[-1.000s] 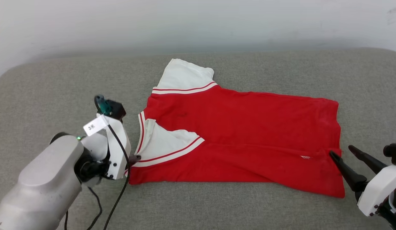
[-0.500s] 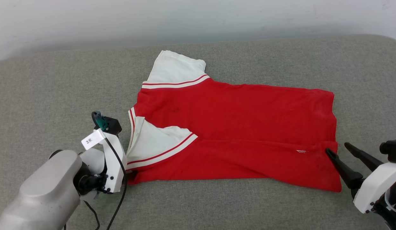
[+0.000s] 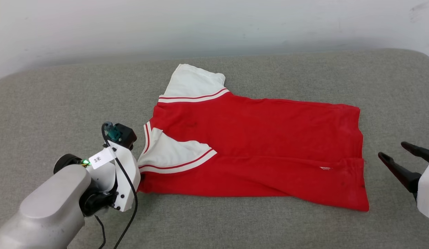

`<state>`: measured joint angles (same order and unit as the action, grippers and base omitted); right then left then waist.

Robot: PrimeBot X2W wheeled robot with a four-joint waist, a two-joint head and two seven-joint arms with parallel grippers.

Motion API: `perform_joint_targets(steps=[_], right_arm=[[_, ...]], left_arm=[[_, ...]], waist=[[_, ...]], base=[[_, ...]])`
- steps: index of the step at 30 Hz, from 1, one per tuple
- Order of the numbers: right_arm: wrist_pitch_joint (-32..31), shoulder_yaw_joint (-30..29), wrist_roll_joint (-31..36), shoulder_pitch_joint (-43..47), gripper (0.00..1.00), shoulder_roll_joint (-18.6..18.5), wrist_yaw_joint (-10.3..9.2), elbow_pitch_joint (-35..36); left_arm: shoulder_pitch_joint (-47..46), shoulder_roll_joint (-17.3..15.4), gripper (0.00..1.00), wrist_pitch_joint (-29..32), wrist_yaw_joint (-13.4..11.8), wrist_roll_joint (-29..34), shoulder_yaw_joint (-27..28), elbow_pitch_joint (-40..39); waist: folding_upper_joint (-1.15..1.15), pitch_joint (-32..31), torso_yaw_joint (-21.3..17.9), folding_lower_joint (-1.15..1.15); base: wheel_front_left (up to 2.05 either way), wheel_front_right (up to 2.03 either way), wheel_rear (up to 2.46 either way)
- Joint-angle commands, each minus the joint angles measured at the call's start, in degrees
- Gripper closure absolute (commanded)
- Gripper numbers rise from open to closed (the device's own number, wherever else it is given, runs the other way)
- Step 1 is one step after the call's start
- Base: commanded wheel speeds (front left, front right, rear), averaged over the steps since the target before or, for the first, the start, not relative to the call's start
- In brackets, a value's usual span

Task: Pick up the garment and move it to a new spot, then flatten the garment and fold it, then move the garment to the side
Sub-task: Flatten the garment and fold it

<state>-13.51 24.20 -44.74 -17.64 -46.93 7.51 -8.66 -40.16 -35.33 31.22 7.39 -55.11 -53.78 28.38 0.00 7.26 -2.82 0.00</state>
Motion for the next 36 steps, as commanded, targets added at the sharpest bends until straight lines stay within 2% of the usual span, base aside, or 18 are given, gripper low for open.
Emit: perform_joint_targets(steps=[1, 5, 10, 15, 26, 27, 28, 29, 36], right_arm=[[-5.0, 0.1, -1.0, -0.6, 0.0, -1.2, -0.05, 1.3], [-14.2, 0.6, -2.8, -0.3, 0.0, -2.0, -0.05, 2.4], [-19.4, 1.1, -2.9, 0.1, 0.0, 0.8, -0.05, 0.6], [-20.2, 2.5, -1.6, -0.9, 0.0, 3.9, -0.05, -3.9], [-15.7, 9.4, -2.7, -0.5, 0.0, 11.2, 0.05, -15.6], [-14.9, 10.1, -3.1, -0.6, 0.34, 11.3, 0.05, -15.8], [-13.7, 10.3, -3.5, -0.7, 0.96, 11.3, 0.05, -16.0], [-12.6, 10.5, -3.8, -1.1, 1.0, 11.0, 0.05, -16.2], [-5.0, 10.7, -4.6, -2.8, 1.0, 6.3, -0.07, -15.1]], left_arm=[[-0.4, -0.3, 1.0, -0.8, -0.1, 0.7, 0.0, -1.5], [-0.8, -0.9, 1.0, -1.4, -0.8, 1.2, 0.2, -4.1], [-1.4, -1.1, 1.0, -1.5, -1.9, 2.0, 0.0, -6.8], [-1.8, -1.0, 1.0, -1.6, -2.6, 2.3, 0.0, -8.4], [-0.6, -1.2, 1.0, -2.8, -3.7, 2.4, 0.2, -9.2], [-0.3, -1.3, 1.0, -2.9, -3.8, 2.3, 0.2, -9.1], [0.1, -1.5, 1.0, -3.1, -3.8, 2.1, 0.3, -9.0], [0.4, -1.5, 1.0, -3.2, -3.9, 2.0, 0.2, -8.9], [3.3, -2.8, 1.0, -4.9, -4.1, 0.8, 0.7, -8.9]], waist=[[0.0, 0.0, 0.2, 0.0], [0.0, 0.4, 0.6, 0.0], [0.0, 1.7, 1.3, 0.0], [0.0, 3.1, 1.9, 0.0], [0.0, 5.0, 2.6, 0.0], [0.0, 4.9, 2.5, 0.0], [0.0, 4.8, 2.4, 0.0], [0.0, 4.5, 2.3, 0.0], [0.0, 1.4, 1.9, 0.0]], base=[[0.0, 0.0, 0.0], [0.0, 0.0, 0.0], [0.0, 0.0, 0.0], [0.0, 0.0, 0.0], [0.0, 0.0, 0.0], [0.0, 0.0, 0.0], [0.0, 0.0, 0.0], [0.0, 0.0, 0.0], [0.0, 0.0, 0.0]])
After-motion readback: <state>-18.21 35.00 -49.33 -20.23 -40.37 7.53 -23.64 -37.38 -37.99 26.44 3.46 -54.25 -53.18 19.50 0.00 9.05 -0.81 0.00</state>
